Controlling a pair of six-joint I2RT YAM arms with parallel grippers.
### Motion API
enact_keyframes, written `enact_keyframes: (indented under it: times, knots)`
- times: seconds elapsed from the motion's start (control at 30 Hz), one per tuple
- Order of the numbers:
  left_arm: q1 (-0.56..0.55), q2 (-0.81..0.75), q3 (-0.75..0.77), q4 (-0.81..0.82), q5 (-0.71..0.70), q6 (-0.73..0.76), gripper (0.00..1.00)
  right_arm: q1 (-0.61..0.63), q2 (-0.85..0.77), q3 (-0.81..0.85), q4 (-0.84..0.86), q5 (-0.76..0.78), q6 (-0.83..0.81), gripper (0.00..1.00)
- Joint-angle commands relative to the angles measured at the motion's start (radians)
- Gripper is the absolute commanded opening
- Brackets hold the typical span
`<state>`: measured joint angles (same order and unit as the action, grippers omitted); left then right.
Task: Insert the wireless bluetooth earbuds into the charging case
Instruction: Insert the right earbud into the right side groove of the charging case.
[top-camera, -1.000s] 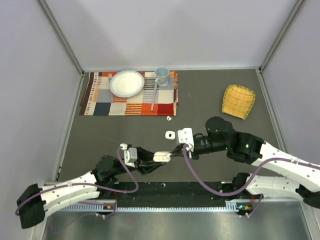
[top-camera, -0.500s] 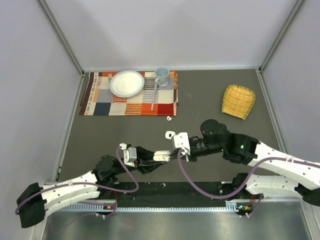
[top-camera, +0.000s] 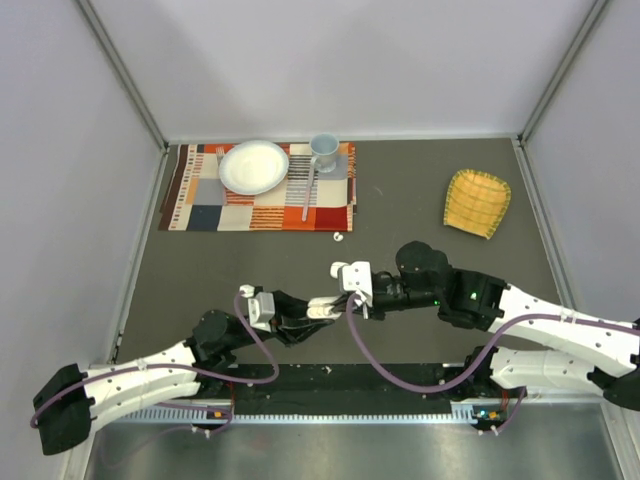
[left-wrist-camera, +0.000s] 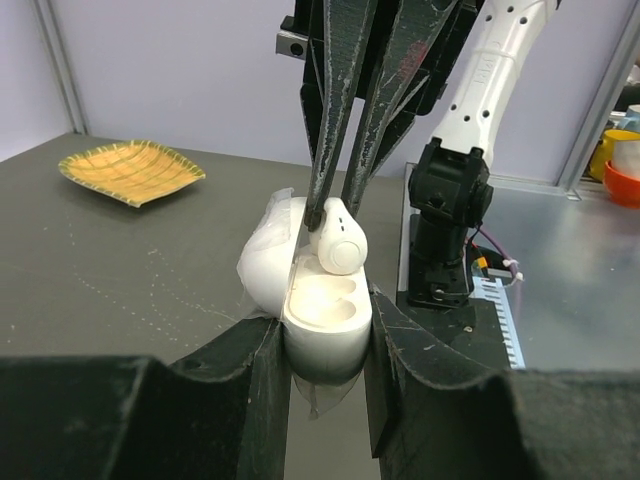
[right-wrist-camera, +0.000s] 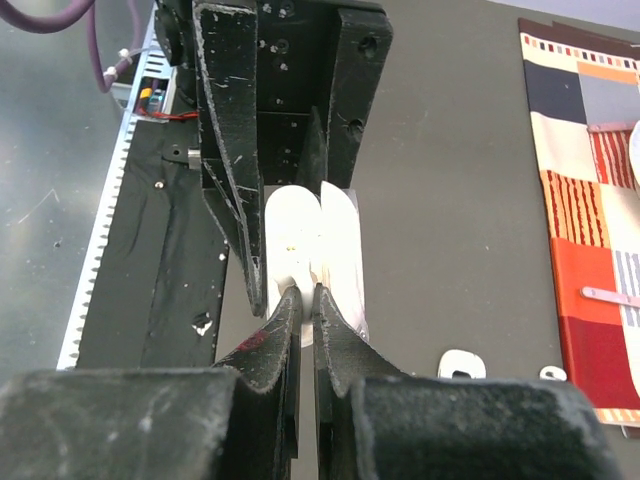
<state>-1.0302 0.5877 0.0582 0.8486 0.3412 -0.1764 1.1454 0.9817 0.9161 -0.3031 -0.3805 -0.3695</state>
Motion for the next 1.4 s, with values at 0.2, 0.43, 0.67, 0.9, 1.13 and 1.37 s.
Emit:
enact_keyframes:
  times: [0.2, 0.43, 0.67, 0.9, 1.13, 1.37]
  knots:
    - [-0.004, -0.04, 0.02, 0.098, -0.062, 0.045, 0.0, 0.016, -0.051, -0.052, 0.025, 0.068, 0.03, 0.0]
    - [-0.004, -0.052, 0.017, 0.107, -0.056, 0.051, 0.0, 0.014, -0.049, -0.068, 0.024, 0.054, 0.024, 0.0]
    - [-0.004, -0.035, 0.017, 0.145, -0.042, 0.063, 0.0, 0.016, -0.005, -0.046, 0.019, 0.009, 0.046, 0.0]
    - [-0.004, -0.028, 0.015, 0.159, -0.045, 0.064, 0.0, 0.016, 0.009, -0.037, 0.002, 0.005, 0.053, 0.1]
    - [-0.004, -0.052, 0.006, 0.142, -0.064, 0.069, 0.0, 0.016, -0.029, -0.031, -0.044, 0.077, 0.038, 0.2]
    - [-0.004, -0.063, 0.002, 0.124, -0.064, 0.069, 0.0, 0.017, -0.069, -0.022, -0.036, 0.104, 0.043, 0.33]
